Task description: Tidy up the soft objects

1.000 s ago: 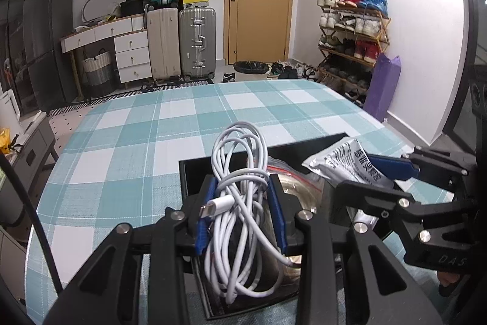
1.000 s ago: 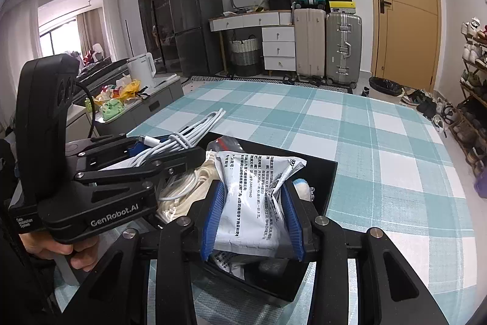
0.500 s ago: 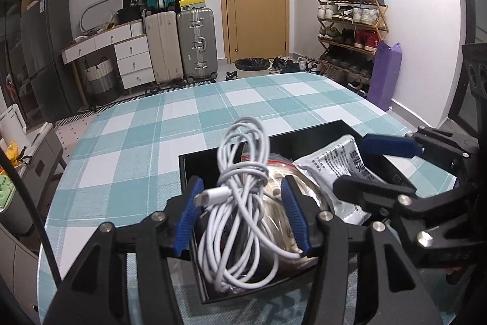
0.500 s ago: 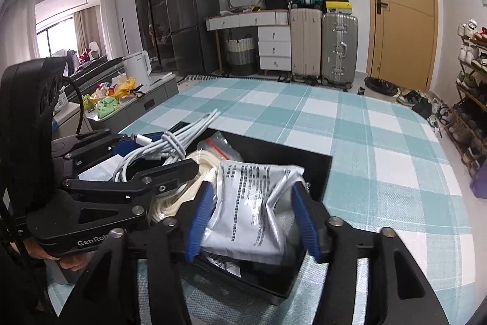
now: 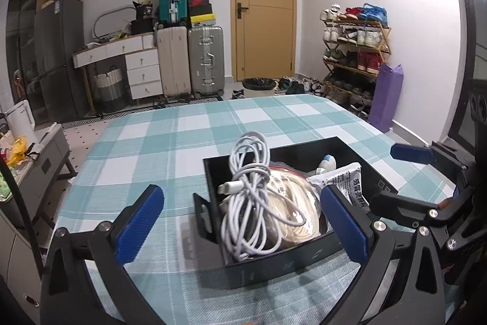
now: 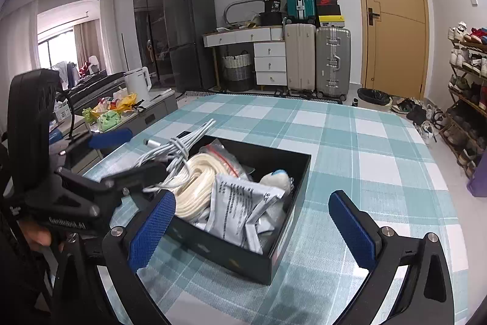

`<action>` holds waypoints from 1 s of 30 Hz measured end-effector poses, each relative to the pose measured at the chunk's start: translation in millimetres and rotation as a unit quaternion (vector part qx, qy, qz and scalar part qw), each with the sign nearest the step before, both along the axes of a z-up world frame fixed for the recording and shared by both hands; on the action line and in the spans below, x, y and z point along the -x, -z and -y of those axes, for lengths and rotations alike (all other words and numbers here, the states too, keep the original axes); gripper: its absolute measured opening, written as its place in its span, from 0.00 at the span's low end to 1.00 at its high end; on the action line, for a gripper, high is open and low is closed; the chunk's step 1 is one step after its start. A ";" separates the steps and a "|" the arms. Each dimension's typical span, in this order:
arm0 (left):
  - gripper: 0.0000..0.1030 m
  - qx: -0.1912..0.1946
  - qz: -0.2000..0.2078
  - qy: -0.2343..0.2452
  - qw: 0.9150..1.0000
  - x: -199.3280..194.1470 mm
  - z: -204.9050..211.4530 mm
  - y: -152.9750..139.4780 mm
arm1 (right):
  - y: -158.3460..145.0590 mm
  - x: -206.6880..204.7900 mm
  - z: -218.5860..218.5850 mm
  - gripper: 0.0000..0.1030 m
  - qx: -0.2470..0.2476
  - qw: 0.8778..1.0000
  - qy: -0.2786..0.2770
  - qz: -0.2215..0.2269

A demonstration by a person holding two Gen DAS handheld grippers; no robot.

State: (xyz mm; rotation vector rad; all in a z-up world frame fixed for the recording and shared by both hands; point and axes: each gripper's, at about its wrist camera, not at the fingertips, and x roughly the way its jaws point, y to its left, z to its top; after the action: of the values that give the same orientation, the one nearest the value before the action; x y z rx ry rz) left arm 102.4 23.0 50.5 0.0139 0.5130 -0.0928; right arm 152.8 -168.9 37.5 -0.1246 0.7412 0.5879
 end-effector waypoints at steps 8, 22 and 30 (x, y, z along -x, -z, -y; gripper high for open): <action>1.00 0.019 0.023 -0.026 0.999 16.4 -15.1 1.0 | -2.2 18.1 -1.2 0.99 -0.008 1.000 -0.007 0.019; 1.00 0.013 0.033 -0.028 0.999 30.2 -13.6 11.5 | 0.1 32.2 -2.8 0.99 -0.009 0.999 -0.007 0.048; 1.00 0.020 0.040 -0.028 0.999 33.0 -12.6 13.4 | -1.9 34.7 1.2 0.99 -0.020 0.998 -0.008 0.054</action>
State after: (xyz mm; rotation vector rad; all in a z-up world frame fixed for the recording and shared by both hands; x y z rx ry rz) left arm 69.3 35.7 37.1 -0.0351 0.4313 -0.0482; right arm 118.1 -170.1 39.4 -0.1244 0.6248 0.6052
